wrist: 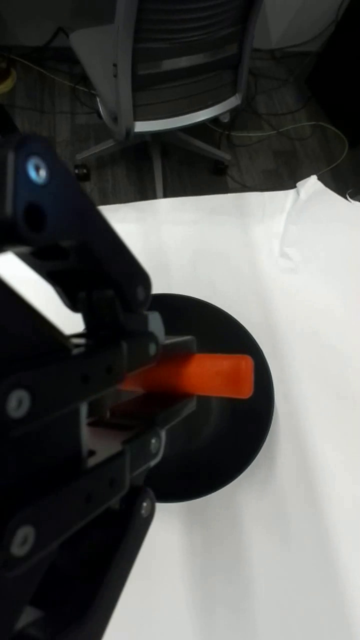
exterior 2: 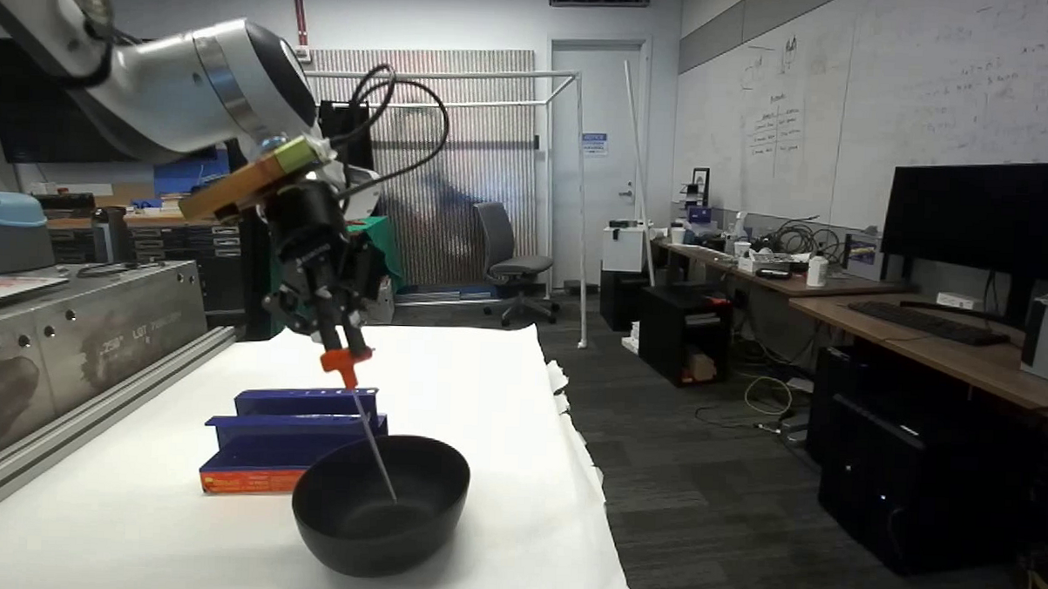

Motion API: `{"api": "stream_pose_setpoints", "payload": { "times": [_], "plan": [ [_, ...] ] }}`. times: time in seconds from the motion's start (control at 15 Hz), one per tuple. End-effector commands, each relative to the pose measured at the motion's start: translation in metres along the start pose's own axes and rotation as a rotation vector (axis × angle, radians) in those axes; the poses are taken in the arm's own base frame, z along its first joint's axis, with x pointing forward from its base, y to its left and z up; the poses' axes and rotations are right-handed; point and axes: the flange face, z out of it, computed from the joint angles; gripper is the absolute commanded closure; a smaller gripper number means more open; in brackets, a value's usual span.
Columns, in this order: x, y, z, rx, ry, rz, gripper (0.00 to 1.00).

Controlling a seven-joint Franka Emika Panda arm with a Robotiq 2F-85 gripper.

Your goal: Put the metal object with the orange handle in the black bowl

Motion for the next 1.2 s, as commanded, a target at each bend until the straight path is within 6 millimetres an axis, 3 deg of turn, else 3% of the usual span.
{"api": "stream_pose_setpoints", "payload": {
  "times": [0.0,0.07,0.13,0.2,0.67,0.87,1.13],
  "plan": [
    [0.031,-0.01,0.021,0.001,-0.046,-0.024,0.92],
    [0.035,-0.013,0.026,0.0,-0.052,-0.028,0.89],
    [0.039,-0.015,0.029,-0.003,-0.059,-0.029,0.62],
    [0.042,-0.016,0.032,-0.004,-0.062,-0.03,0.53],
    [0.044,-0.009,0.024,0.054,-0.035,-0.035,0.0],
    [0.036,0.003,0.009,0.188,0.067,-0.043,0.0],
    [0.011,0.028,-0.013,0.342,0.207,0.025,0.0]
  ]
}}
